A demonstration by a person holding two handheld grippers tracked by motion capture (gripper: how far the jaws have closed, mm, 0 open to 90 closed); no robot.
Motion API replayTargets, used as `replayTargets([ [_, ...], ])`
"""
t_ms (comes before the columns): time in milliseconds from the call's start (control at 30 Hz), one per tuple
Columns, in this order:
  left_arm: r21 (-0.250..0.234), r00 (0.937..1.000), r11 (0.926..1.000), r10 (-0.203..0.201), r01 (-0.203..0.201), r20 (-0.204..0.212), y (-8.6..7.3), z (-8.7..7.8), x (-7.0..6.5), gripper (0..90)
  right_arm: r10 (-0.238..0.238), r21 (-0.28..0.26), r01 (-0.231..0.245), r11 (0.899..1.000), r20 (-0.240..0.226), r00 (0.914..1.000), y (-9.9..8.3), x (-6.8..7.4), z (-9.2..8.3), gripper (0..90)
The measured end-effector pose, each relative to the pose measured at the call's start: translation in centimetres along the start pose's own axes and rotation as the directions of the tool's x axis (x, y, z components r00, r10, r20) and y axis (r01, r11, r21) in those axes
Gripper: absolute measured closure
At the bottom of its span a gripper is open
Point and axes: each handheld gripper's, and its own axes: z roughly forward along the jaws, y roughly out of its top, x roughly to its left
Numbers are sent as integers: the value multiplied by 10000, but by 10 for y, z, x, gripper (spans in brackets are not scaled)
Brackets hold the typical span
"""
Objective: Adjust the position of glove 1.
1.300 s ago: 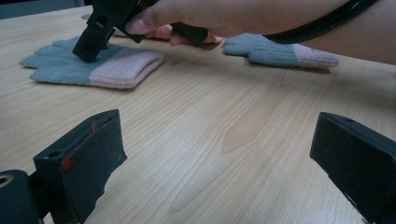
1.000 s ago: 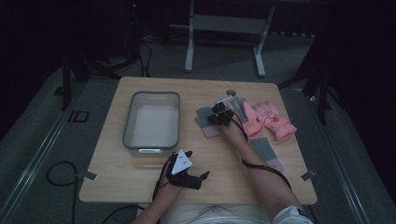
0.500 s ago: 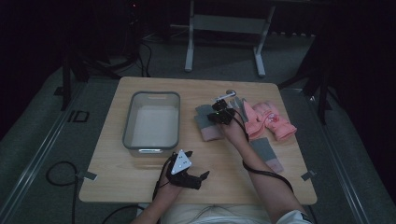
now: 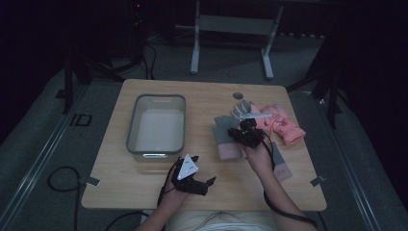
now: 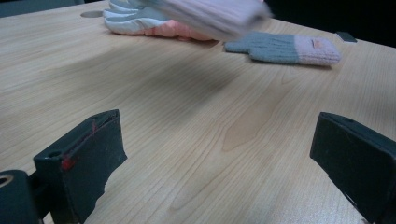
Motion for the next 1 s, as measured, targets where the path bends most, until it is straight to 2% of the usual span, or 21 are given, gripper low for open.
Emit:
replayTargets([
  [33, -19, 10000, 10000, 17, -17, 2, 0, 0, 0, 23, 83, -72, -83, 9999, 33, 10000, -11, 2, -7, 846],
  [67, -19, 10000, 10000, 17, -17, 2, 0, 0, 0, 23, 83, -72, -83, 9999, 33, 10000, -11, 2, -7, 846],
  [133, -13, 10000, 10000, 10, -10, 11, 0, 0, -1, 23, 268, -17, -268, 9996, 134, 9996, -29, 5, -13, 845],
  [167, 12, 10000, 10000, 38, -38, 40, 0, 1, 0, 23, 182, -10, -181, 9998, 347, 9992, -34, 6, -14, 845],
  [267, 9, 10000, 10000, 39, -39, 47, 0, 0, 0, 23, 328, 11, -328, 9995, 364, 9988, -40, 6, -14, 845],
  [333, 8, 10000, 10000, 55, -55, 30, 0, 0, 0, 23, 484, 161, -495, 9986, 632, 9968, -57, 7, -11, 845],
  [367, 8, 10000, 10000, 31, -31, 13, 0, 0, -1, 23, 568, 340, -586, 9977, 508, 9971, -62, 7, -8, 845],
  [467, -13, 10000, 10000, 12, -12, 8, 0, 0, -1, 23, 437, 673, -478, 9966, 611, 9972, -74, 10, 1, 845],
  [500, -18, 10000, 10000, 13, -13, 11, 0, 0, -1, 23, 541, 752, -580, 9955, 532, 9971, -77, 10, 5, 845],
  [567, 4, 10000, 10000, 38, -38, 22, 0, 0, -1, 23, 375, 932, -435, 9947, 651, 9972, -80, 11, 12, 844],
  [667, 13, 10000, 10000, 34, -34, 31, 0, 0, -1, 23, 433, 1065, -502, 9930, 664, 9969, -83, 10, 18, 840],
  [700, 14, 10000, 10000, 28, -28, 34, 0, 0, -1, 23, 484, 1203, -572, 9911, 749, 9960, -86, 8, 26, 820],
  [800, 15, 10000, 10000, 55, -55, 41, 0, 0, -1, 23, 569, 1237, -671, 9901, 845, 9948, -88, 7, 31, 758],
  [1000, -3, 10000, 10000, 30, -30, 31, 0, 0, -1, 23, 391, 1185, -505, 9917, 970, 9945, -88, 10, 32, 654],
])
